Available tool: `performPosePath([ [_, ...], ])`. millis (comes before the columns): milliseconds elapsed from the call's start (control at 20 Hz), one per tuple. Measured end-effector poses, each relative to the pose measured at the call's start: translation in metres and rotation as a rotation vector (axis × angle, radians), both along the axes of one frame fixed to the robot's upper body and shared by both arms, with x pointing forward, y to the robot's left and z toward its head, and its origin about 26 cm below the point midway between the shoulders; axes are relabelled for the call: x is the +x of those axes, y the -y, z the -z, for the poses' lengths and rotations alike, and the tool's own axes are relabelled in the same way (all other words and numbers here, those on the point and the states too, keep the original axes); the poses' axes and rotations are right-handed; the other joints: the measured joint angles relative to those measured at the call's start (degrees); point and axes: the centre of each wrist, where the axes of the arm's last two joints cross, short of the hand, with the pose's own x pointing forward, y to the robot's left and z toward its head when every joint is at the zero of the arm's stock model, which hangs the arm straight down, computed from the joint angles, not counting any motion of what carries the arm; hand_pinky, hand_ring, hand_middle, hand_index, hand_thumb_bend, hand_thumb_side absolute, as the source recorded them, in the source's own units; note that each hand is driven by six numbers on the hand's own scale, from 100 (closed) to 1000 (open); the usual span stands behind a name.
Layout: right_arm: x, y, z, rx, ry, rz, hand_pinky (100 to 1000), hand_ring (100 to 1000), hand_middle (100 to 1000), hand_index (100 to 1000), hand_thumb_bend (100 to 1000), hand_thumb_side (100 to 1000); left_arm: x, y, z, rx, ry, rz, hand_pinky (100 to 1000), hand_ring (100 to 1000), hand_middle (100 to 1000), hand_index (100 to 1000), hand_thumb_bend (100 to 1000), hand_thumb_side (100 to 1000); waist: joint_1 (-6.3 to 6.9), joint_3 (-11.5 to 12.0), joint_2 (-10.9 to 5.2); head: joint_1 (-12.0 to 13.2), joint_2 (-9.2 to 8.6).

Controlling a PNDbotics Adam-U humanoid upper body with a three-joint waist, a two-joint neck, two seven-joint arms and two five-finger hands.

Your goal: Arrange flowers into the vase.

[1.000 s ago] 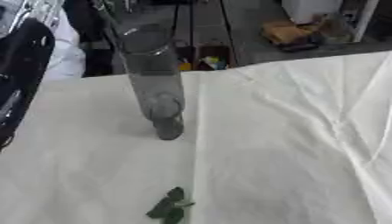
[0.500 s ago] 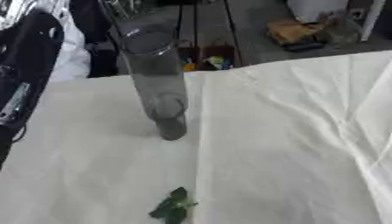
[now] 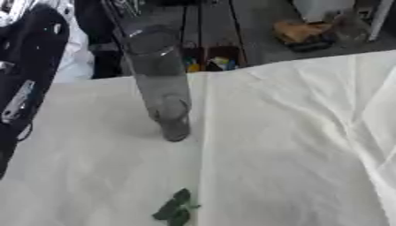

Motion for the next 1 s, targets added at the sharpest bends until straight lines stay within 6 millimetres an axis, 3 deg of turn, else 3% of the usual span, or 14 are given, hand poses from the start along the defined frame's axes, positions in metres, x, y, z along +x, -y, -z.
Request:
performPosePath([
  [1000,0.0,0.0,-0.001,0.003,-0.009,-0.009,750,604,475,824,100,925,-0.007,0.013,0.005,0.001,-0.038,0.039,100,100,100,100,100,734,0.59,-0.8,0.97,0.2,-1.5],
])
